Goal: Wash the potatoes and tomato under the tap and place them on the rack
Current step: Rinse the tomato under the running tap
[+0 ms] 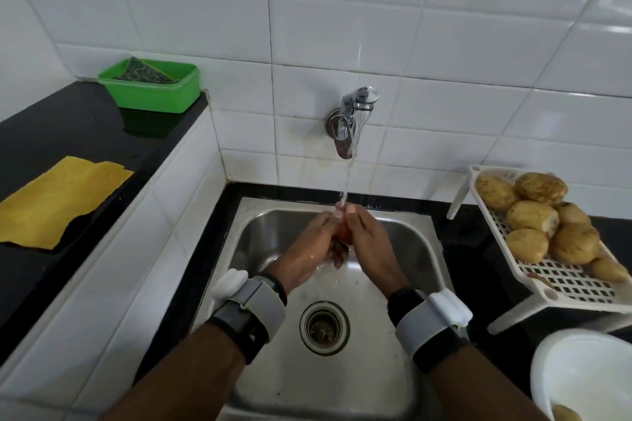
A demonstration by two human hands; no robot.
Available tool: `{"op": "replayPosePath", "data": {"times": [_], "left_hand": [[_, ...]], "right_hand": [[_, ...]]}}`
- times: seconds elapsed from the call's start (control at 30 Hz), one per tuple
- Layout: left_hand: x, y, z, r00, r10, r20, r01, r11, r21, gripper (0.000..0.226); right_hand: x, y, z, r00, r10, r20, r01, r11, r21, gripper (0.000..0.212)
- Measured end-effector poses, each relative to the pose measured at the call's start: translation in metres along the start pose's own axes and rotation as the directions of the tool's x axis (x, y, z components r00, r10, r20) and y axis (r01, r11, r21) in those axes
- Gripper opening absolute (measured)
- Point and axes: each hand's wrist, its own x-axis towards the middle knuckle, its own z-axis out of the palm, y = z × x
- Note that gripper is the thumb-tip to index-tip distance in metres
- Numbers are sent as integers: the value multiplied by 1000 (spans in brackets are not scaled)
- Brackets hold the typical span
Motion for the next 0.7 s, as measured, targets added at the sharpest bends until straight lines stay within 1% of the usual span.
{"op": "replayPosePath", "data": {"times": [0.03, 0.1, 0.13, 0.17, 0.2, 0.23, 0.27, 0.3, 0.33, 0.37, 0.4, 0.43, 0.47, 0.5, 0.53, 0.57, 0.6, 0.63, 0.67, 0.7], "left_hand": [[4, 1, -1, 998, -9, -64, 5, 998, -62, 41], [9, 7, -4, 985, -51, -167, 18, 981, -191, 40], [10, 8, -5, 983, -53, -178, 19, 982, -186, 39], [9, 8, -5, 986, -40, -164, 18, 991, -130, 38], [7, 8, -4, 992, -34, -124, 24, 997, -78, 37], [5, 8, -3, 996, -29, -82, 24, 998, -54, 36], [4, 9, -4, 998, -26, -57, 22, 997, -67, 35], [4, 9, -4, 998, -26, -60, 19, 993, -119, 35], [3, 12, -4, 995, -37, -90, 19, 981, -195, 33], [3, 16, -3, 990, -49, -136, 13, 967, -255, 31], [4, 19, -1, 981, -53, -184, 2, 963, -268, 29], [4, 20, 1, 977, -45, -209, -7, 970, -242, 27], [3, 19, 4, 979, -21, -204, -18, 982, -186, 25], [2, 18, 4, 981, 2, -196, -28, 991, -132, 26], [1, 17, 5, 982, 24, -189, -40, 996, -78, 26], [1, 16, 3, 982, 40, -186, -44, 999, -15, 25], [2, 15, 0, 982, 59, -179, -51, 998, 49, 23], [4, 15, -3, 981, 79, -175, -64, 994, 88, 21], [5, 16, -3, 981, 87, -174, -72, 993, 92, 20], [6, 18, -1, 979, 76, -188, -65, 996, 62, 20]], "right_hand": [[-1, -1, 0, 997, -74, 35, 77, 994, -83, 38], [-8, -2, 5, 959, -234, 163, 270, 929, -254, 43], [-9, -1, 7, 946, -257, 197, 306, 908, -286, 44], [-8, 0, 8, 954, -241, 176, 283, 919, -276, 43], [-4, 0, 8, 969, -218, 120, 241, 942, -235, 39], [-2, 0, 6, 981, -189, 48, 194, 959, -205, 36], [1, -3, 5, 983, -181, 4, 179, 966, -185, 33], [1, -6, 4, 981, -193, 6, 191, 963, -189, 31], [1, -9, 3, 973, -224, 46, 229, 951, -208, 30], [-2, -12, 5, 962, -254, 101, 271, 930, -247, 34], [-5, -15, 7, 949, -282, 141, 311, 906, -288, 39], [-6, -12, 10, 942, -299, 149, 333, 882, -333, 43], [-3, -8, 11, 941, -311, 134, 338, 870, -358, 45], [0, -6, 10, 953, -285, 106, 304, 885, -353, 45], [3, -6, 7, 967, -238, 91, 254, 916, -311, 44], [5, -6, 2, 977, -187, 104, 208, 942, -261, 45], [5, -6, -2, 979, -144, 142, 173, 959, -222, 51], [5, -7, -5, 978, -106, 180, 146, 963, -228, 59], [4, -7, -7, 976, -86, 202, 139, 955, -263, 67], [3, -7, -6, 975, -91, 201, 152, 937, -313, 71]]}}
